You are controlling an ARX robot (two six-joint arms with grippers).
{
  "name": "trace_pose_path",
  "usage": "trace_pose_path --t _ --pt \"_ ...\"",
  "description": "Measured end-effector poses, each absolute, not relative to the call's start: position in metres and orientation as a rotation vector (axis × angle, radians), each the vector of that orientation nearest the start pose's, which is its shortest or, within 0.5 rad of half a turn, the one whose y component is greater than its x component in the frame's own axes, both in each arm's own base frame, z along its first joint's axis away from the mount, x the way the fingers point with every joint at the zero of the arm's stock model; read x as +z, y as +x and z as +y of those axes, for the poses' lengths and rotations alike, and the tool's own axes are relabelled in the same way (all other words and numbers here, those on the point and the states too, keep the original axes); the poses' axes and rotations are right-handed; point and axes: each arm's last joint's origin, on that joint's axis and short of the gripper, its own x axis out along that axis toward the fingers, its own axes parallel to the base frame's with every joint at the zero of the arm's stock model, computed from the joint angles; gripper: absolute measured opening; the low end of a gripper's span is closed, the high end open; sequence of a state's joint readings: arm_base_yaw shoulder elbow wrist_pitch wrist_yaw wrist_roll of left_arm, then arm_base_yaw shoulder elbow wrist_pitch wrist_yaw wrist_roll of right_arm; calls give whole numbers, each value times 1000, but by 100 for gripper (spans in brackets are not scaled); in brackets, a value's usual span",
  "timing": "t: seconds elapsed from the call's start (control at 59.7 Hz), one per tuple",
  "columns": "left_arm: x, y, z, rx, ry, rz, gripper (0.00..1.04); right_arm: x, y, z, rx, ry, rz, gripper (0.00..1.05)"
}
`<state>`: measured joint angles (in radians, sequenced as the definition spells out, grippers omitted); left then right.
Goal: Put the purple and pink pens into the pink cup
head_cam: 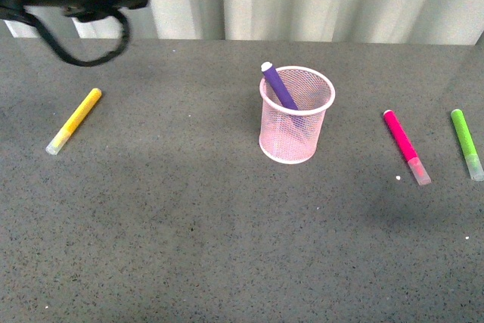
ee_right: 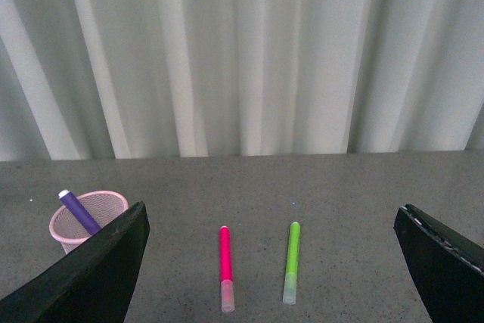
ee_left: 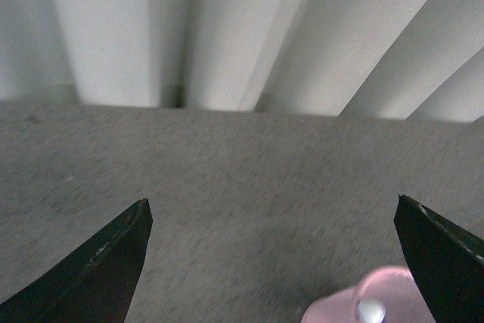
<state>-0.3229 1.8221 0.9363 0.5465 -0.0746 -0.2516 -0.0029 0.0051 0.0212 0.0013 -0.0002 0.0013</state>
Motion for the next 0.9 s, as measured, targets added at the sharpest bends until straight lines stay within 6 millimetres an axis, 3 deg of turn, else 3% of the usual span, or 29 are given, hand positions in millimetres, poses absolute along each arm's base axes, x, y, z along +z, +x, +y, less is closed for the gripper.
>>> trace_pose_path --t 0.084,0.218,0.302,0.369,0.503,0.67,0.804,0.855,0.905 --pt "187 341 -95 -201 -131 424 98 170 97 0 -2 2 -17 98" --pt "214 290 -29 -171 -43 516 98 170 97 0 -3 2 -17 98" --pt "217 262 1 -130 -23 546 98 170 97 0 -2 1 -17 98" --pt "215 244 13 -158 -23 549 98 170 97 0 -2 2 -17 98" --pt "210 221 15 -272 -70 537 98 170 97 0 -3 2 -17 98" --pt "197 184 -6 -388 -64 550 98 170 97 0 -3 2 -17 98" --pt "190 172 -20 -434 -58 558 98 170 97 0 -2 2 -17 98" --pt "186 170 -28 -425 -43 550 97 170 97 0 -2 1 -17 98" --pt "175 167 -35 -239 40 341 85 170 97 0 -2 2 -17 98"
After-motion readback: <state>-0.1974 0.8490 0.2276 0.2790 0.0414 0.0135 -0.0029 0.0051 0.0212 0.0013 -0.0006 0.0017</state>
